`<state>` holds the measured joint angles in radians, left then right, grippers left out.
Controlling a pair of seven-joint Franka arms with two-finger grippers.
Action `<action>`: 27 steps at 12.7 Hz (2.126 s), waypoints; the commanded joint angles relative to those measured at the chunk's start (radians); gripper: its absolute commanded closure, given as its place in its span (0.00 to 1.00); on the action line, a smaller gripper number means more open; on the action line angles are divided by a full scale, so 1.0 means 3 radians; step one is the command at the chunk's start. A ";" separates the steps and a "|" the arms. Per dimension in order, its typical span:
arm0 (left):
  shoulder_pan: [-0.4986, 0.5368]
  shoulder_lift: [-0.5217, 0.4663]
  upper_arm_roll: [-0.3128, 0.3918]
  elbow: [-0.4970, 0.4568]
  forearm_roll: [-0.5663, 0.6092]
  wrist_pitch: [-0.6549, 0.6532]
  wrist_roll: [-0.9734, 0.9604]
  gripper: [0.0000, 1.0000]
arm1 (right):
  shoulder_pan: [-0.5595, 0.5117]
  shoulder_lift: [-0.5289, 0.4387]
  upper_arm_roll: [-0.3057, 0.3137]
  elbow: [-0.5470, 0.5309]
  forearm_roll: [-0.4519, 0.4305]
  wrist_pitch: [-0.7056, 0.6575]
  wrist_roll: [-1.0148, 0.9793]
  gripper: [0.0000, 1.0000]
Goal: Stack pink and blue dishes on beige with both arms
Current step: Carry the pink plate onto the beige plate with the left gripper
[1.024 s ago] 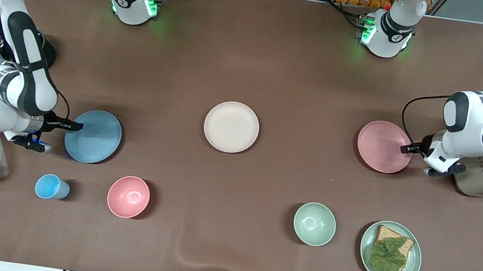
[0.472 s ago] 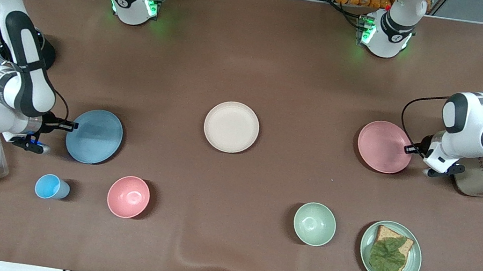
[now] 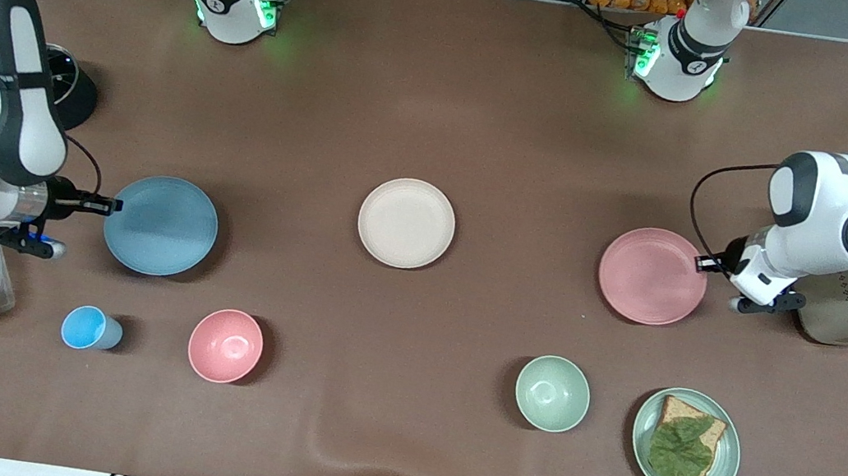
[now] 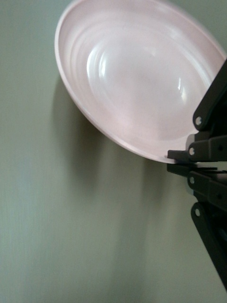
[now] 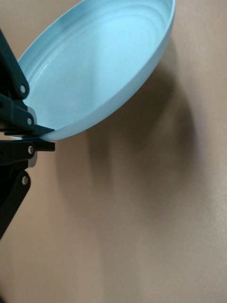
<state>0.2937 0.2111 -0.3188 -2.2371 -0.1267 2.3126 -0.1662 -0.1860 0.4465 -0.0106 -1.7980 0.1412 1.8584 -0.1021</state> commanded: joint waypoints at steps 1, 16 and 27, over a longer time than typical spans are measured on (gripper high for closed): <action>0.0008 -0.0310 -0.0520 -0.0019 -0.0527 -0.0156 -0.0298 1.00 | -0.0004 -0.0169 0.0005 -0.0035 0.0208 -0.0227 -0.0017 1.00; -0.1403 0.0645 -0.1111 0.0144 0.0022 0.1112 -0.2524 1.00 | -0.0065 -0.0133 -0.0016 -0.0030 0.0613 -0.0417 -0.0028 1.00; -0.2032 0.1244 -0.0604 0.0850 0.0417 0.1107 -0.3143 1.00 | -0.0060 -0.0118 -0.0016 -0.0025 0.0613 -0.0401 -0.0023 1.00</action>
<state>-0.3015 0.5626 -0.5144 -2.0190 -0.0286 2.6452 -1.0763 -0.1917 0.4146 -0.0225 -1.8016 0.3070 1.7375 -0.1017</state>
